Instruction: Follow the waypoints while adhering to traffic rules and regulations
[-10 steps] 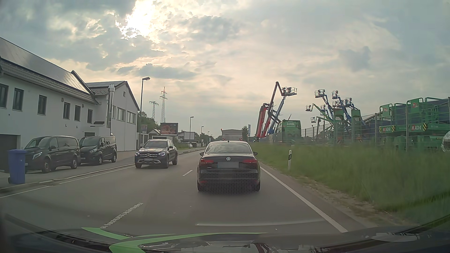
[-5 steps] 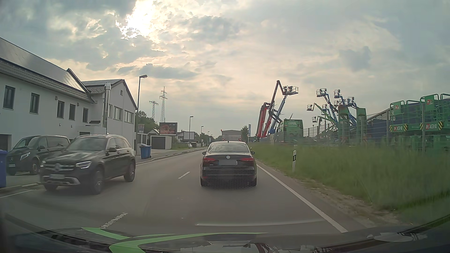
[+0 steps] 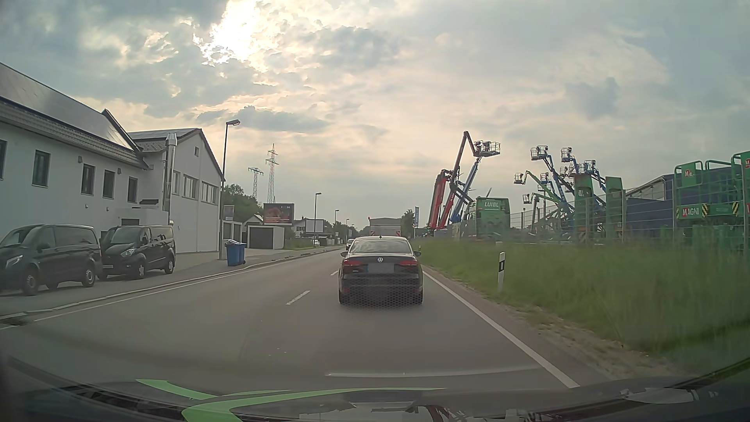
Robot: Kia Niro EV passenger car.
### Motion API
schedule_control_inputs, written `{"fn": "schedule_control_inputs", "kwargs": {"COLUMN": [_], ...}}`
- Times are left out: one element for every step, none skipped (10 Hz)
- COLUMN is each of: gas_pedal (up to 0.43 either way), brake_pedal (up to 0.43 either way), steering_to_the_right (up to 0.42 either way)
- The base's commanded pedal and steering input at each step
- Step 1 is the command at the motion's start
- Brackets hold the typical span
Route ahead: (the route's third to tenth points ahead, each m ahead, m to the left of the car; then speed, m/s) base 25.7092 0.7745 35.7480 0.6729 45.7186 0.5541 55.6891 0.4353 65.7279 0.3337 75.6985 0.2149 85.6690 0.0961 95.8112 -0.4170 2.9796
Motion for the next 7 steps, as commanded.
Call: {"fn": "schedule_control_inputs", "kwargs": {"gas_pedal": [0.197, 0.197, 0.197, 0.197, 0.197, 0.197, 0.197], "brake_pedal": [0.000, 0.000, 0.000, 0.000, 0.000, 0.000, 0.000], "steering_to_the_right": [-0.002, -0.002, -0.002, -0.002, -0.002, -0.002, -0.002]}}
